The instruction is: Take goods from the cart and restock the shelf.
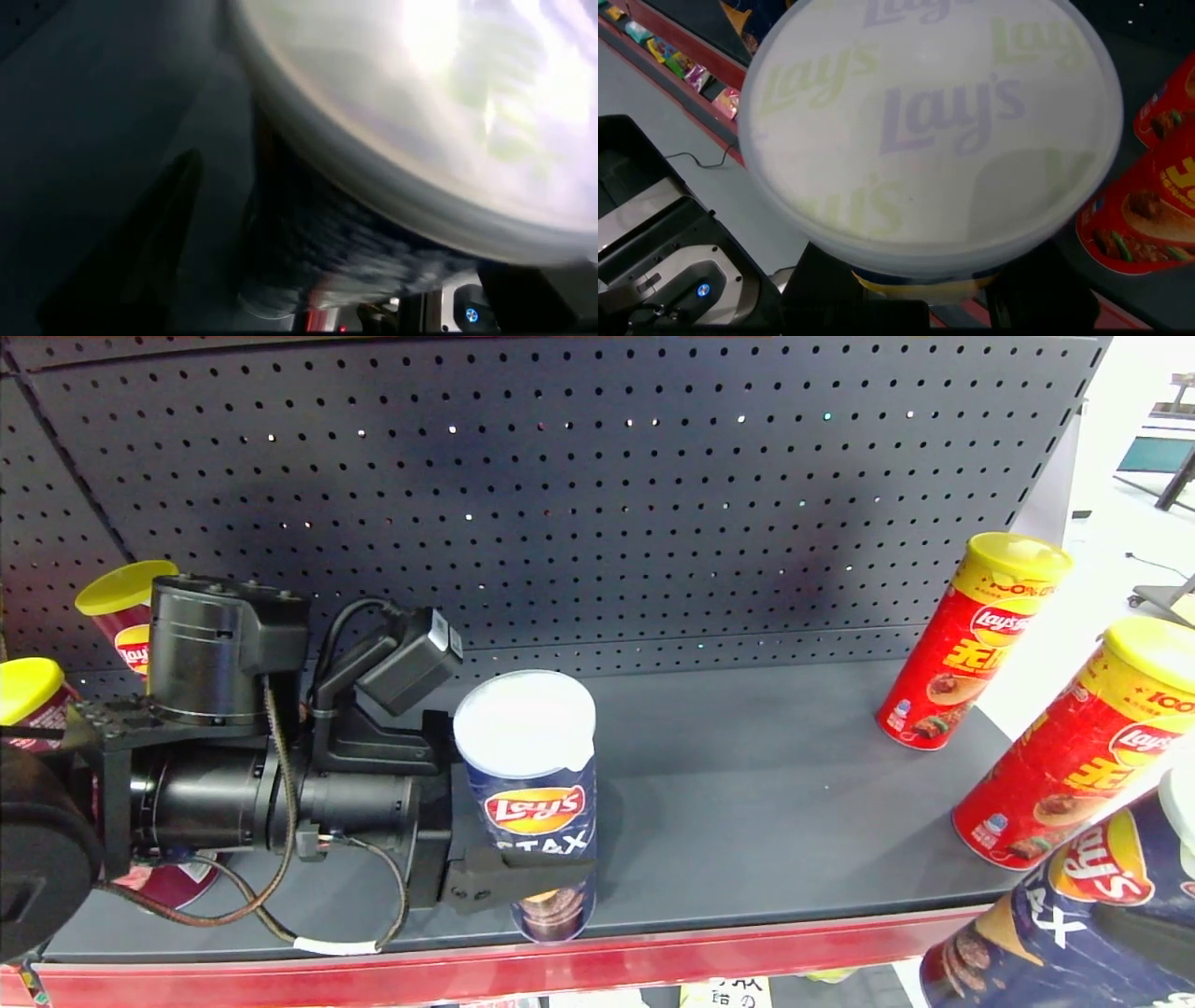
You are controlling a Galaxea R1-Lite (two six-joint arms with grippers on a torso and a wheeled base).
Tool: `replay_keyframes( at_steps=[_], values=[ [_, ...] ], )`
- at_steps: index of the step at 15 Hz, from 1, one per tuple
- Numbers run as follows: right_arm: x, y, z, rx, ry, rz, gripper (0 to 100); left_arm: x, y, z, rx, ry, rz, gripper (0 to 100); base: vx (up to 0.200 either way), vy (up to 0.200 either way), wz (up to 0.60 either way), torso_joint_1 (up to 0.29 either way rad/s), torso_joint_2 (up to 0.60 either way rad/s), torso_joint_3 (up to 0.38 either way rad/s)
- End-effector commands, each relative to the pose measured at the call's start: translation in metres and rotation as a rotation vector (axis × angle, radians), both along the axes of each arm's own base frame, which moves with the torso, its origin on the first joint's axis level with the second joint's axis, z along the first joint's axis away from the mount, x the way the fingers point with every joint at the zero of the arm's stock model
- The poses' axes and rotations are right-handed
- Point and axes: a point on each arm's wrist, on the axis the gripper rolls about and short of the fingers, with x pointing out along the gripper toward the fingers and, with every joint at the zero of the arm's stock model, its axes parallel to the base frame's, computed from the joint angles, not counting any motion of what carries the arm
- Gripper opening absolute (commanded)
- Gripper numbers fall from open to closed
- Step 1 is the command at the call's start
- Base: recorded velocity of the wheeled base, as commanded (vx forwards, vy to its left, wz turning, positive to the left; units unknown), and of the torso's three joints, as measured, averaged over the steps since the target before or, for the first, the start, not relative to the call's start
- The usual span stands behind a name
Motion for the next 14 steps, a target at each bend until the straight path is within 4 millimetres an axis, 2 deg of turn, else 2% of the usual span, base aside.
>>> replay_keyframes(
  at_steps=[1,4,7,11,12,14],
  values=[
    [0.006,0.002,0.006,-0.002,-0.002,0.006,0,-0.006,0.003,0.002,-0.005,-0.012,0.001,100,0.000,0.000,0.00,0.000,0.00,0.000],
    [0.039,0.021,0.030,-0.011,0.010,0.072,0,-0.020,0.014,0.003,-0.003,-0.024,0.020,100,0.000,0.000,0.00,0.000,0.00,0.000],
    [0.074,0.040,0.030,-0.006,-0.008,0.109,0,-0.032,0.023,0.001,-0.004,-0.025,0.030,100,0.000,0.000,0.00,0.000,0.00,0.000],
    [0.096,0.065,0.031,-0.017,0.015,0.180,0,-0.048,0.033,-0.002,-0.003,-0.024,0.040,100,0.000,0.000,0.00,0.000,0.00,0.000],
    [0.111,0.079,0.036,-0.020,0.020,0.204,0,-0.053,0.036,-0.005,0.000,-0.020,0.043,100,0.000,0.000,0.00,0.000,0.00,0.000],
    [0.125,0.100,0.040,-0.023,0.025,0.250,0,-0.061,0.046,-0.012,0.012,-0.009,0.075,100,0.000,0.000,0.00,0.000,0.00,0.000]
  ],
)
